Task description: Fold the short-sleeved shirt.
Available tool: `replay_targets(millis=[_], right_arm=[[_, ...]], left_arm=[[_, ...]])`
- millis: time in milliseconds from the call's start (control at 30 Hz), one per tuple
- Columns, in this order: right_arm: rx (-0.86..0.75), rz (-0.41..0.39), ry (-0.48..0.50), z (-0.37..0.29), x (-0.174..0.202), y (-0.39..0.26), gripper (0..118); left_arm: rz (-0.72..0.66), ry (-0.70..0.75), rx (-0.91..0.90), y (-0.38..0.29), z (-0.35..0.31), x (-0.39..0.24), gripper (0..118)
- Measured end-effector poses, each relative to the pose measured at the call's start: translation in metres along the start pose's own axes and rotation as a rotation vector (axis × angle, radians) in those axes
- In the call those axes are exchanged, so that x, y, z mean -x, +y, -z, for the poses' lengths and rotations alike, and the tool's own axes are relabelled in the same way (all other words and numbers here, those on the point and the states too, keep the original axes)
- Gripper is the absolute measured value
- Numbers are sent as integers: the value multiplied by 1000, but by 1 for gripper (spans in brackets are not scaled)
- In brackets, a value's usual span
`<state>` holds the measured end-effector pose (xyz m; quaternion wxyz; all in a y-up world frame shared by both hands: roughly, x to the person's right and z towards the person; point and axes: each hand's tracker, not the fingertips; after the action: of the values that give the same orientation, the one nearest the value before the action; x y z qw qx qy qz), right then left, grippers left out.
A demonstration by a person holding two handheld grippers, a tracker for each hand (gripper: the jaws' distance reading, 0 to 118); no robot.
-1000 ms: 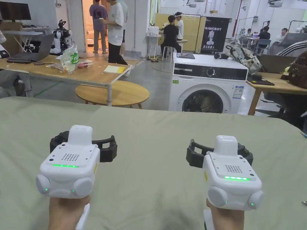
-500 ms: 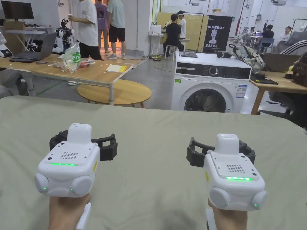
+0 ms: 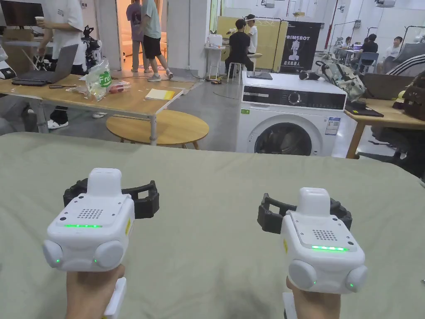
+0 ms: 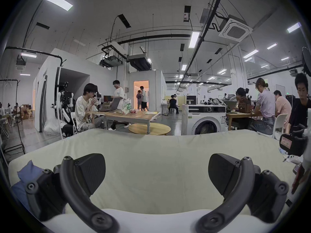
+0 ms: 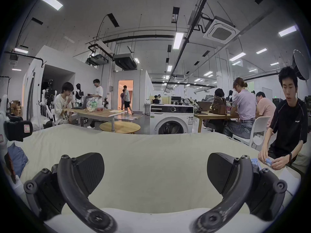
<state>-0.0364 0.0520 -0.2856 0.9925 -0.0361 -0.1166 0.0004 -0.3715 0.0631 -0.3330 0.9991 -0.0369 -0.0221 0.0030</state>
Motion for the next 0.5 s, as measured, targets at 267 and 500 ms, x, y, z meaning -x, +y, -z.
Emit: replay_targets(millis=[267, 500], right_arm=[[7, -12, 6, -2, 1, -3, 118], [4, -5, 12, -6, 3, -1, 118]], left_arm=[[37, -15, 22, -3, 0, -2, 117], [35, -19, 17, -3, -6, -3, 117]])
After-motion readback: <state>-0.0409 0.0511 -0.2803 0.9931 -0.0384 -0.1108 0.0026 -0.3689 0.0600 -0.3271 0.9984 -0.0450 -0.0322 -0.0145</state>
